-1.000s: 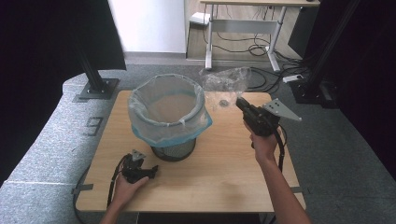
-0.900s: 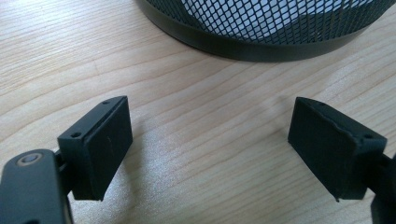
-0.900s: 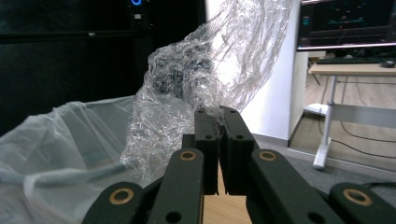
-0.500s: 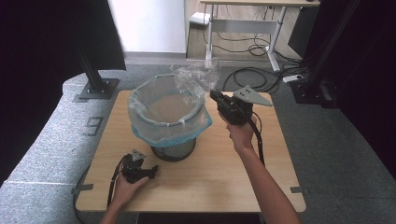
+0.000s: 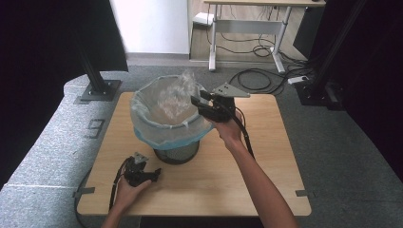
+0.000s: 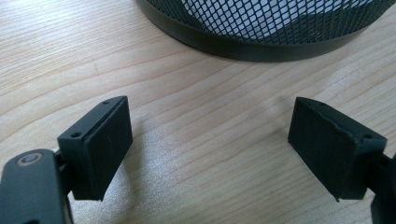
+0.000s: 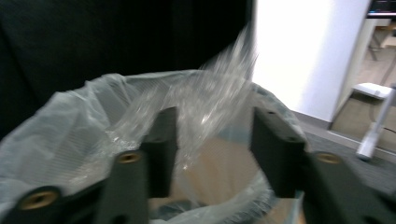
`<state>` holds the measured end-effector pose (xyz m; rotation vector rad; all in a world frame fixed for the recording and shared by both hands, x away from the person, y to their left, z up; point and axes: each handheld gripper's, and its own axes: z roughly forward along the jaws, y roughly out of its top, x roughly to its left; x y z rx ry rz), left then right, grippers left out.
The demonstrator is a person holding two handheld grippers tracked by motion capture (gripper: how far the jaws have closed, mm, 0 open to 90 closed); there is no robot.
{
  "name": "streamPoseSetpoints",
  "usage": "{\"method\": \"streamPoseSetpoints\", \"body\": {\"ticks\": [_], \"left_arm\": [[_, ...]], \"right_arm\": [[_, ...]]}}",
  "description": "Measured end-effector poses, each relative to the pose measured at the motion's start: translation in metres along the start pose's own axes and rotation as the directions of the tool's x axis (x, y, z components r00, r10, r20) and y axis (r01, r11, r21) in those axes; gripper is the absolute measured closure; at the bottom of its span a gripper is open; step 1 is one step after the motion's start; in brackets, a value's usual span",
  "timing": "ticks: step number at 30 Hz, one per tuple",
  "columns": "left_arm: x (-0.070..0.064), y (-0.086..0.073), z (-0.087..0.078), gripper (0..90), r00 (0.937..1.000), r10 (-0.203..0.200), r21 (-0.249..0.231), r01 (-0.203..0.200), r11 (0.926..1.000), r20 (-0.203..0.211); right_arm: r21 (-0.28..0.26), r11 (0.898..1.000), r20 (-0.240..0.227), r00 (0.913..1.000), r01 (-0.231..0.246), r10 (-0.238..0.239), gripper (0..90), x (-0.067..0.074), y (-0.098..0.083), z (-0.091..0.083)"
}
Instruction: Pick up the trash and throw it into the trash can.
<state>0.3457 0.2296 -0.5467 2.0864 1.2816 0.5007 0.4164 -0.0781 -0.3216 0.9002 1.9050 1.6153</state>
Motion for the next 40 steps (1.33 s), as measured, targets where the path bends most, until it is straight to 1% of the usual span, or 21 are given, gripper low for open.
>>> {"method": "streamPoseSetpoints", "body": {"ticks": [1, 2, 3, 4, 10, 14, 18, 21, 26, 28, 32, 36, 38, 40], "left_arm": [[0.0, 0.0, 0.0, 13.5, 1.0, 0.0, 0.0, 0.0, 1.0, 0.0], [0.0, 0.0, 0.0, 13.5, 1.0, -0.001, 0.0, 0.001, 1.0, 0.0], [0.0, 0.0, 0.0, 13.5, 1.0, 0.0, 0.0, 0.0, 1.0, 0.0], [0.0, 0.0, 0.0, 13.5, 1.0, 0.0, 0.0, 0.0, 1.0, 0.0], [0.0, 0.0, 0.0, 13.5, 1.0, 0.0, 0.0, 0.0, 1.0, 0.0], [0.0, 0.0, 0.0, 13.6, 1.0, 0.0, 0.001, 0.0, 1.0, 0.0], [0.0, 0.0, 0.0, 13.8, 1.0, -0.003, -0.002, 0.003, 1.0, -0.001], [-0.001, 0.0, 0.0, 13.8, 1.0, -0.005, -0.003, 0.005, 1.0, -0.001], [-0.001, 0.0, 0.0, 13.9, 1.0, -0.005, -0.003, 0.005, 1.0, -0.001], [-0.001, 0.0, 0.0, 13.8, 1.0, -0.005, -0.003, 0.005, 1.0, -0.001], [-0.001, 0.0, 0.0, 13.8, 1.0, -0.005, -0.003, 0.005, 1.0, -0.001], [-0.001, 0.0, 0.0, 13.9, 1.0, -0.005, -0.004, 0.005, 1.0, -0.001], [-0.001, 0.0, 0.0, 13.8, 1.0, -0.005, -0.004, 0.005, 1.0, -0.001], [-0.001, 0.0, 0.0, 13.9, 1.0, -0.004, -0.003, 0.004, 1.0, -0.001]], "right_arm": [[0.006, 1.0, 0.018, 0.9998, 0.008, -0.008, 38.1, 0.001, 0.0, 0.0], [0.011, 1.0, 0.038, 0.9992, 0.011, -0.012, 35.0, 0.001, -0.001, 0.0], [0.015, 1.0, 0.05, 0.9987, 0.01, -0.01, 33.7, 0.001, 0.0, -0.002], [0.014, 1.0, 0.051, 0.9987, 0.007, -0.008, 33.0, 0.001, 0.0, -0.004], [0.001, 1.0, 0.054, 0.9985, 0.006, -0.006, 32.4, -0.006, -0.001, -0.023], [-0.005, 1.0, 0.078, 0.9969, 0.001, -0.001, 32.3, -0.015, -0.006, -0.04], [-0.014, 1.0, 0.106, 0.9944, -0.005, 0.007, 32.4, -0.024, -0.014, -0.058], [-0.025, 1.0, 0.14, 0.9901, -0.009, 0.013, 32.5, -0.031, -0.023, -0.072], [-0.033, 0.999, 0.175, 0.984, -0.03, 0.035, 32.7, -0.045, -0.043, -0.094], [-0.036, 0.999, 0.203, 0.9782, -0.037, 0.043, 32.8, -0.05, -0.053, -0.101], [-0.018, 0.998, 0.232, 0.9706, -0.062, 0.065, 32.8, -0.059, -0.074, -0.11], [-0.005, 0.996, 0.237, 0.9674, -0.09, 0.089, 32.4, -0.066, -0.09, -0.115], [-0.002, 0.995, 0.23, 0.9685, -0.098, 0.096, 31.4, -0.068, -0.096, -0.117], [0.012, 0.994, 0.214, 0.9717, -0.105, 0.1, 30.2, -0.069, -0.103, -0.119]]}}
